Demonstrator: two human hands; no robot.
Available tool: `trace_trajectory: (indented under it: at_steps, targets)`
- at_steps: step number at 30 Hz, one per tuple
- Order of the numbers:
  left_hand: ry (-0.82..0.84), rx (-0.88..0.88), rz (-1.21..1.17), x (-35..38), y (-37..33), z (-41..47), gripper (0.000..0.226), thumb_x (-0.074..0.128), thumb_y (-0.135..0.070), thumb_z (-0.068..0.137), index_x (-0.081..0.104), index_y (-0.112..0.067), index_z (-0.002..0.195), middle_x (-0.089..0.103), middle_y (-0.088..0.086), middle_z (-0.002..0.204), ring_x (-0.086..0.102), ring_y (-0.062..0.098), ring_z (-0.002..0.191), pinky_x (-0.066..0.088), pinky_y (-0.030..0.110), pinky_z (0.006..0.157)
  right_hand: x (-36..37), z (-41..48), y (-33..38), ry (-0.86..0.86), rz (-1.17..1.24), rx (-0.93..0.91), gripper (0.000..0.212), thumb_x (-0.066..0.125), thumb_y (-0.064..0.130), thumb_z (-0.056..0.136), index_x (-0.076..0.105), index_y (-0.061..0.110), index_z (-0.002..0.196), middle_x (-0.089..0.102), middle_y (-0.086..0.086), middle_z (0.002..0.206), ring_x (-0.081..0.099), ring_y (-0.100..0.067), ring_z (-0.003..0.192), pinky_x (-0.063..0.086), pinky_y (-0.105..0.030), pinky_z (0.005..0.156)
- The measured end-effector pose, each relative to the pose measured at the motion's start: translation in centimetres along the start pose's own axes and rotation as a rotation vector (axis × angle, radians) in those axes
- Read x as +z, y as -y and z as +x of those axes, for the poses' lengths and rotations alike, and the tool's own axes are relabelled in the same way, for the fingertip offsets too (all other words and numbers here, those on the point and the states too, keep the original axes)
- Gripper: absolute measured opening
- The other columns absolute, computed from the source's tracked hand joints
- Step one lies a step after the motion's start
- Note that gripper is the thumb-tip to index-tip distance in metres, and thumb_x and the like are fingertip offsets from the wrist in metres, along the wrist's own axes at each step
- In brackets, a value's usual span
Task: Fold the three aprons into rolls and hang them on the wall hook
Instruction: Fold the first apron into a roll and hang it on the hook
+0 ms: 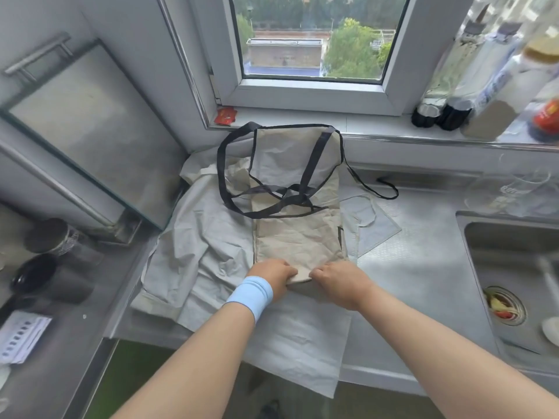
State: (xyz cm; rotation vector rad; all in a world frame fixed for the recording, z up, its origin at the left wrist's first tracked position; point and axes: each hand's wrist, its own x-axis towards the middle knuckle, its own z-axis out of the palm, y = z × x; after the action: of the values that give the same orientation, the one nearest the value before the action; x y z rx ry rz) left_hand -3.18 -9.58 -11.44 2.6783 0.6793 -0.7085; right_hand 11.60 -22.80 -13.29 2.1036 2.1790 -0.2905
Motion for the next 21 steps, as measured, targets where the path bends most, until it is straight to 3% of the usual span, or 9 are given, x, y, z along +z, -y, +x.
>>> trace_trajectory:
  at_steps: [2, 4, 7, 11, 13, 15, 17, 19, 21]
  targets:
    - [0.047, -0.053, -0.060, -0.4, -0.5, -0.6, 0.034, 0.051, -0.021, 0.080, 0.066, -0.031, 0.109, 0.062, -0.004, 0.117, 0.060, 0.024, 0.108, 0.050, 0.032, 0.086, -1.2, -0.5, 0.5, 0.048, 0.062, 0.068, 0.015, 0.047, 0.025, 0.090, 0.060, 0.019, 0.087, 0.068, -0.006, 0.090, 0.062, -0.032, 0.081, 0.042, -0.036, 0.063]
    - [0.129, -0.090, -0.102, -0.9, -1.2, -1.5, 0.029, 0.053, -0.023, 0.081, 0.070, -0.026, 0.105, 0.067, 0.000, 0.111, 0.061, 0.024, 0.092, 0.048, 0.027, 0.079, -2.6, -1.0, 1.2, 0.148, 0.188, 0.148, 0.021, 0.046, 0.028, 0.088, 0.054, 0.022, 0.069, 0.063, -0.003, 0.075, 0.053, -0.030, 0.071, 0.036, -0.033, 0.057]
    - [0.345, -0.125, -0.187, -1.0, -1.9, -2.7, 0.029, 0.063, -0.029, 0.084, 0.071, -0.019, 0.110, 0.066, 0.004, 0.096, 0.053, 0.021, 0.079, 0.046, 0.025, 0.073, -4.1, -1.4, 1.9, 0.449, 0.505, 0.279, 0.027, 0.050, 0.027, 0.080, 0.054, 0.024, 0.054, 0.054, 0.002, 0.062, 0.049, -0.022, 0.065, 0.041, -0.030, 0.056]
    - [0.559, -0.185, -0.335, -0.4, -1.3, -2.9, 0.054, 0.078, -0.048, 0.067, 0.066, -0.037, 0.119, 0.063, -0.007, 0.108, 0.058, 0.020, 0.092, 0.052, 0.033, 0.091, -4.3, -1.6, 2.9, 0.766, 0.654, 0.344, 0.008, 0.059, 0.024, 0.080, 0.067, 0.024, 0.080, 0.060, -0.002, 0.074, 0.058, -0.020, 0.062, 0.055, -0.030, 0.057]
    - [0.551, -0.202, -0.408, -0.2, -0.9, -2.7, 0.053, 0.077, -0.052, 0.067, 0.067, -0.037, 0.116, 0.062, -0.008, 0.097, 0.056, 0.019, 0.086, 0.049, 0.029, 0.084, -4.0, -1.1, 2.9, 0.811, 0.671, 0.354, 0.016, 0.063, 0.025, 0.078, 0.071, 0.024, 0.092, 0.066, 0.002, 0.081, 0.063, -0.019, 0.068, 0.054, -0.030, 0.062]
    - [0.452, -0.203, -0.532, -0.6, -0.3, -2.0, 0.039, 0.072, -0.047, 0.075, 0.071, -0.029, 0.110, 0.070, -0.005, 0.093, 0.061, 0.018, 0.077, 0.053, 0.031, 0.080, -3.9, 0.0, 2.6, 0.751, 0.772, 0.382, 0.024, 0.061, 0.026, 0.080, 0.073, 0.019, 0.100, 0.073, 0.001, 0.089, 0.066, -0.020, 0.072, 0.053, -0.032, 0.071]
    - [0.247, -0.178, -0.564, -1.5, 1.0, -0.9, 0.025, 0.067, -0.032, 0.083, 0.072, -0.025, 0.106, 0.072, -0.002, 0.099, 0.065, 0.016, 0.083, 0.054, 0.028, 0.087, -4.1, 1.5, 2.2, 0.481, 0.818, 0.422, 0.026, 0.057, 0.029, 0.082, 0.072, 0.019, 0.101, 0.076, 0.000, 0.094, 0.067, -0.019, 0.077, 0.053, -0.032, 0.080]
    - [-0.013, -0.173, -0.468, -2.6, 2.4, 0.4, 0.027, 0.062, -0.022, 0.084, 0.069, -0.027, 0.110, 0.069, -0.004, 0.110, 0.064, 0.015, 0.099, 0.049, 0.024, 0.090, -4.3, 3.2, 1.5, 0.143, 0.628, 0.452, 0.029, 0.055, 0.032, 0.083, 0.066, 0.026, 0.109, 0.072, 0.003, 0.104, 0.064, -0.019, 0.093, 0.050, -0.030, 0.083]
    - [-0.198, -0.190, -0.364, -3.6, 3.7, 1.4, 0.036, 0.058, -0.018, 0.083, 0.059, -0.033, 0.116, 0.058, -0.007, 0.120, 0.061, 0.017, 0.105, 0.047, 0.028, 0.089, -4.4, 5.1, 1.1, -0.037, 0.457, 0.440, 0.043, 0.055, 0.036, 0.086, 0.050, 0.029, 0.127, 0.064, 0.003, 0.119, 0.060, -0.023, 0.108, 0.047, -0.033, 0.086]
